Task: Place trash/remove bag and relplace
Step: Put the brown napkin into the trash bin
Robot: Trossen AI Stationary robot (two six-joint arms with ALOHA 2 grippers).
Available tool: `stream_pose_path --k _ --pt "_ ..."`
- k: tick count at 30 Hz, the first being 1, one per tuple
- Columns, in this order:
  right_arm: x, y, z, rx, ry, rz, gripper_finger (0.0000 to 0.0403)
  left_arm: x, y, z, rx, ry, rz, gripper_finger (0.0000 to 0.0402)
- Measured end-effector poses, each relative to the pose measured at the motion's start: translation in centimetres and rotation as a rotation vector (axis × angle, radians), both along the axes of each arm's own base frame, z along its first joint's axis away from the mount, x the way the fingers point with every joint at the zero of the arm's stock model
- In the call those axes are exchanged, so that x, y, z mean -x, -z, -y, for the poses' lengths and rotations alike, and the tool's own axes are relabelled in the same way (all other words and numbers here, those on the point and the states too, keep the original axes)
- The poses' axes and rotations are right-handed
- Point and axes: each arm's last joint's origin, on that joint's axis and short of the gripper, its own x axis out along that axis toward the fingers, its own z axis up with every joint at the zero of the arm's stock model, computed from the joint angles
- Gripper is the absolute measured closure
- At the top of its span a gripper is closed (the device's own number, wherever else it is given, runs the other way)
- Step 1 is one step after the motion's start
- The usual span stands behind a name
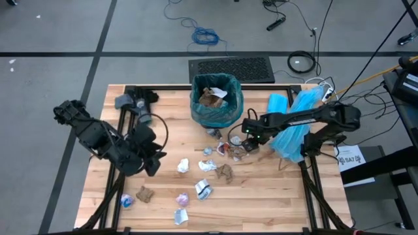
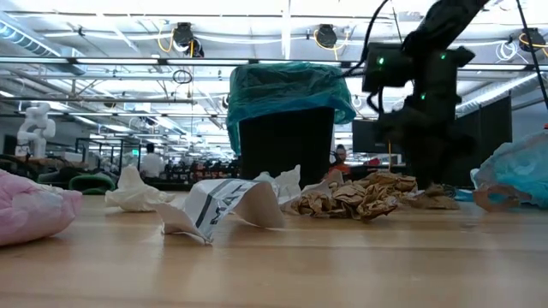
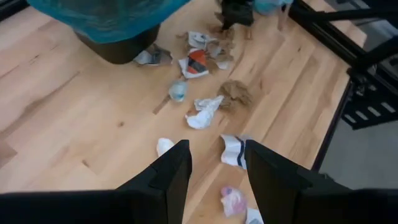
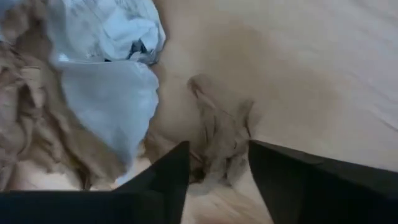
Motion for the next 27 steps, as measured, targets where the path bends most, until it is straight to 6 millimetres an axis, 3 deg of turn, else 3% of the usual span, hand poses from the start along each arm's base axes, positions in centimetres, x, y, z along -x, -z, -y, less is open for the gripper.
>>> stream_pose_path --k 3,7,13,20,24,27 --pt "-0.2 1.1 -0.1 -0.028 -0.040 -0.046 0.0310 0.2 0.0 0.4 -0.005 0.018 0.005 0.0247" --pt "-0.1 0.9 -0.9 -0.046 -0.079 -0.060 0.0384 0.3 0.0 0.5 0.019 0.048 -0.014 0.0247" --pt "0.5 -2.0 -2.0 -0.039 -0.054 0.052 0.0397 0.0 0.0 1.2 0.102 0.133 -0.043 0.0247" --pt "1.6 -8.2 -2.5 -0.018 0.021 0.253 0.0402 0.1 -0.6 0.9 -0.154 0.289 0.026 0.0247" --pt "2.0 -13.0 -2.9 0.075 0.048 0.310 0.0402 1.9 -0.9 -0.6 -0.206 0.306 0.060 0.0247" --pt "2.3 -17.0 -3.2 0.144 0.050 0.326 0.0402 3.3 0.1 -1.7 -0.208 0.302 0.060 0.0247"
